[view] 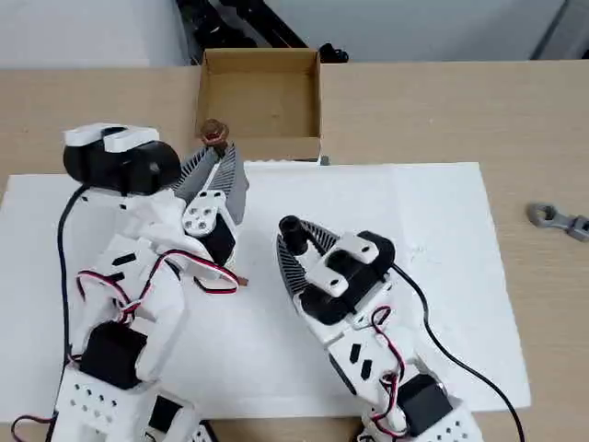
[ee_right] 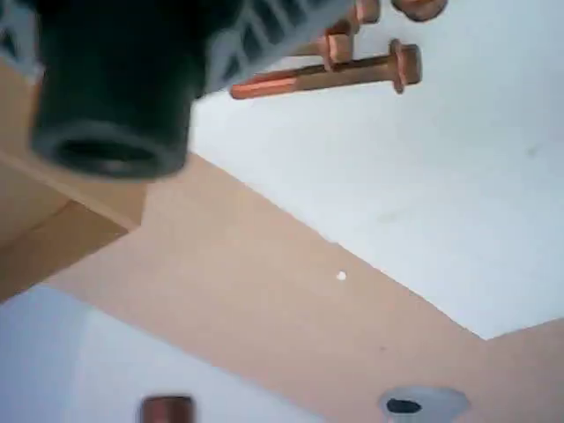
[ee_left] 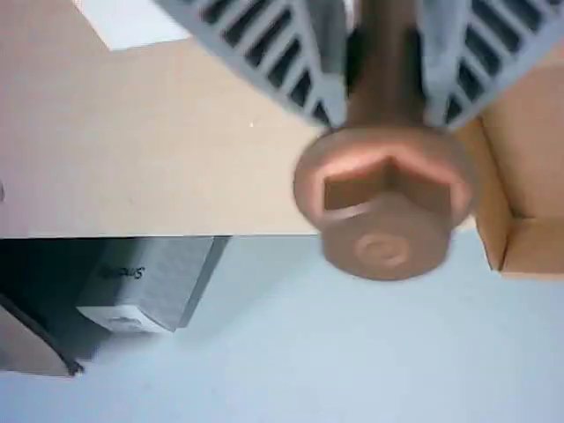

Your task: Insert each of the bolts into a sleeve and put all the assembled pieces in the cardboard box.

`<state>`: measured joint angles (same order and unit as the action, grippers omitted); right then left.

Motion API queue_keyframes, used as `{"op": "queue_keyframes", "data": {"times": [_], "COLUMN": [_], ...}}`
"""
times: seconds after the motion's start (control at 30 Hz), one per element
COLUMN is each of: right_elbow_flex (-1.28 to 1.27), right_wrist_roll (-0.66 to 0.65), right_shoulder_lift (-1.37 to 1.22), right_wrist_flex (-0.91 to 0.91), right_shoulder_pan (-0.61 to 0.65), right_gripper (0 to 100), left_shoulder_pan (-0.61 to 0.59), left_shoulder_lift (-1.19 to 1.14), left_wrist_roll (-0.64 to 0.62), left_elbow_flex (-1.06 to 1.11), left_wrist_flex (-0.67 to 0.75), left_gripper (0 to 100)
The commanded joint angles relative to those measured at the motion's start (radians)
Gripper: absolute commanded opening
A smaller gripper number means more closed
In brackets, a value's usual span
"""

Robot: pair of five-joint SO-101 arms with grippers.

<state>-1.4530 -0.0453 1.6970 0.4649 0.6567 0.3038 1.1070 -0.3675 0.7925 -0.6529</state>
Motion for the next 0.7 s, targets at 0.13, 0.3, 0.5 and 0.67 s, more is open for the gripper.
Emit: {"op": "queue_keyframes", "data": {"times": [0.13,0.3,0.5,0.67], "right_elbow_flex": [-0.015,-0.020,-0.014,-0.017], "right_wrist_roll": [0.014,0.014,0.011,0.011], "right_shoulder_lift": [0.016,0.016,0.016,0.016], "right_wrist_flex": [0.002,0.002,-0.005,-0.005], "right_shoulder_pan": [0.030,0.068,0.102,0.134], "right_gripper": [0.1,0.1,0.1,0.1], "left_shoulder_pan": [0.115,0.129,0.097,0.098], "left_shoulder_lift": [0.020,0.026,0.026,0.028], "left_wrist_roll": [0.041,0.126,0.155,0.155], "left_elbow_flex": [-0.002,0.042,0.005,0.005], "left_wrist_flex": [0.028,0.012,-0.129,-0.157], "left_gripper": [0,0,0,0]}}
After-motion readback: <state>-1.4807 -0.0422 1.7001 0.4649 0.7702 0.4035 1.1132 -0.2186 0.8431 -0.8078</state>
